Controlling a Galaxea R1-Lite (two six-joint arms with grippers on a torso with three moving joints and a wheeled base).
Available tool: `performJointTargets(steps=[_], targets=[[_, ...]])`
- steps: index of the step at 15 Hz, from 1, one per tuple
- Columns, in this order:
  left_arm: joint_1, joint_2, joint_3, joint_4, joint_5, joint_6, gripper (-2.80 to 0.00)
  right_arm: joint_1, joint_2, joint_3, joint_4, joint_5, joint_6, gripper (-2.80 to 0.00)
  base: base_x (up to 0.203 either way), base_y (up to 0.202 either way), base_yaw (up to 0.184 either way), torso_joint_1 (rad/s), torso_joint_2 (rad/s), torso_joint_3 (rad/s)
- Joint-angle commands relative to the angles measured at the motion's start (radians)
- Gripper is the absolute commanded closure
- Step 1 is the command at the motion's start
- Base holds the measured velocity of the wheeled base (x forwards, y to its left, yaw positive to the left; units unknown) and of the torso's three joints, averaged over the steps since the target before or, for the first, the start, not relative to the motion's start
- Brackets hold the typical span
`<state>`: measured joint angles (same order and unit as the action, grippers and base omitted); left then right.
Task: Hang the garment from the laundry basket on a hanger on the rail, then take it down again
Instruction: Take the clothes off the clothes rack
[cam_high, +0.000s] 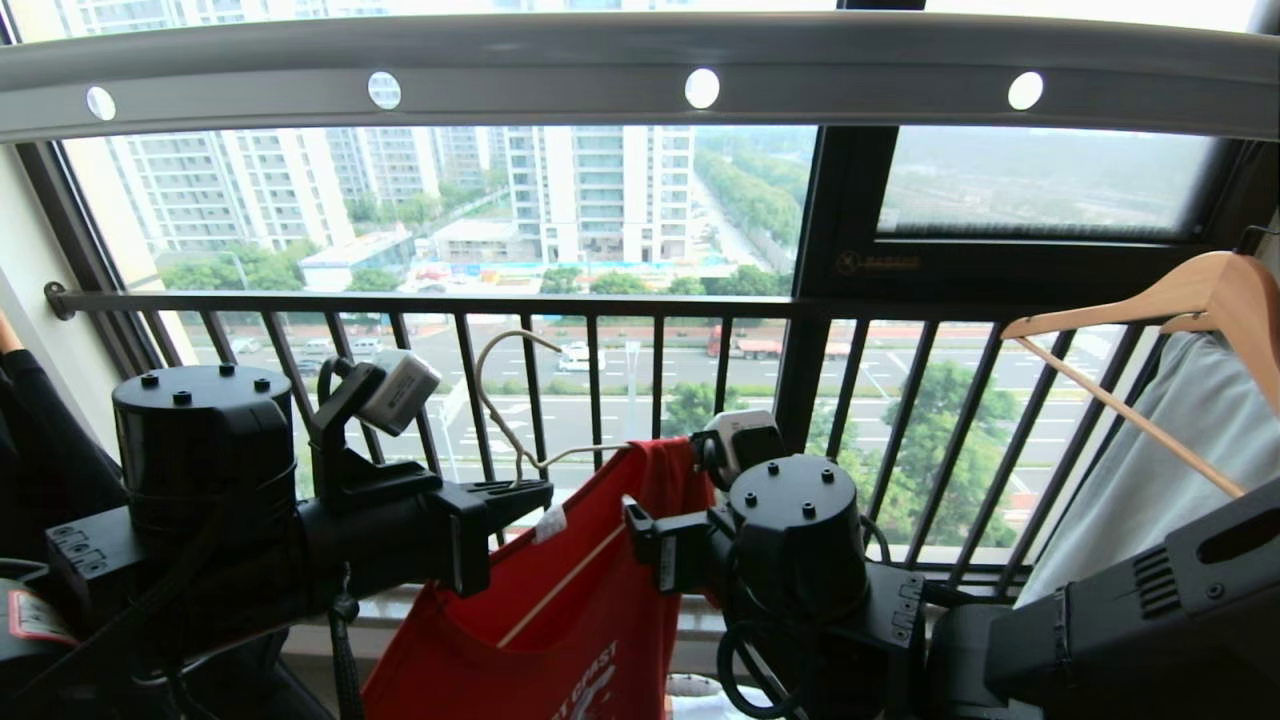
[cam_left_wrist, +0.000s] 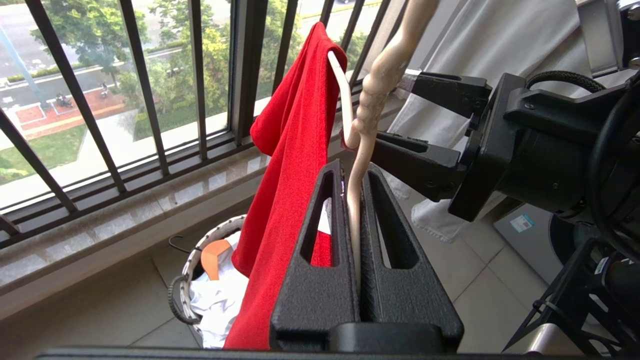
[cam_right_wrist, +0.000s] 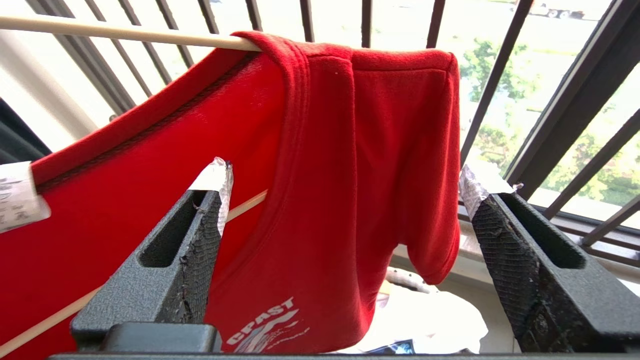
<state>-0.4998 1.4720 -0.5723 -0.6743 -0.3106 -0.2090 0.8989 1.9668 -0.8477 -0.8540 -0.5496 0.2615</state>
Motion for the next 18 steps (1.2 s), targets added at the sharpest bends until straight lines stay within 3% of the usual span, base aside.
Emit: performJointTargets(steps=[1, 10, 15, 18], targets=[[0.0, -0.017, -0.003, -0.004, -0.001, -0.001, 0.0, -0.006, 0.035, -0.019, -0.013, -0.023, 0.001, -2.8, 0.0, 0.0, 0.0, 0.0, 0.0, 0.0], [0.001, -0.018, -0.001, -0.004, -0.001, -0.009, 0.0, -0.024, 0.067, -0.064, -0.014, -0.101, -0.009, -2.8, 0.0, 0.0, 0.0, 0.0, 0.0, 0.0], [0.001, -0.016, -0.003, -0.005, 0.002, -0.009, 0.0, -0.104, 0.067, -0.067, -0.014, -0.107, -0.043, -2.8, 0.0, 0.0, 0.0, 0.0, 0.0, 0.0], [0.001, -0.024, -0.003, -0.005, 0.002, -0.009, 0.0, -0.11, 0.071, -0.065, -0.014, -0.107, -0.054, -2.8, 0.0, 0.0, 0.0, 0.0, 0.0, 0.0]])
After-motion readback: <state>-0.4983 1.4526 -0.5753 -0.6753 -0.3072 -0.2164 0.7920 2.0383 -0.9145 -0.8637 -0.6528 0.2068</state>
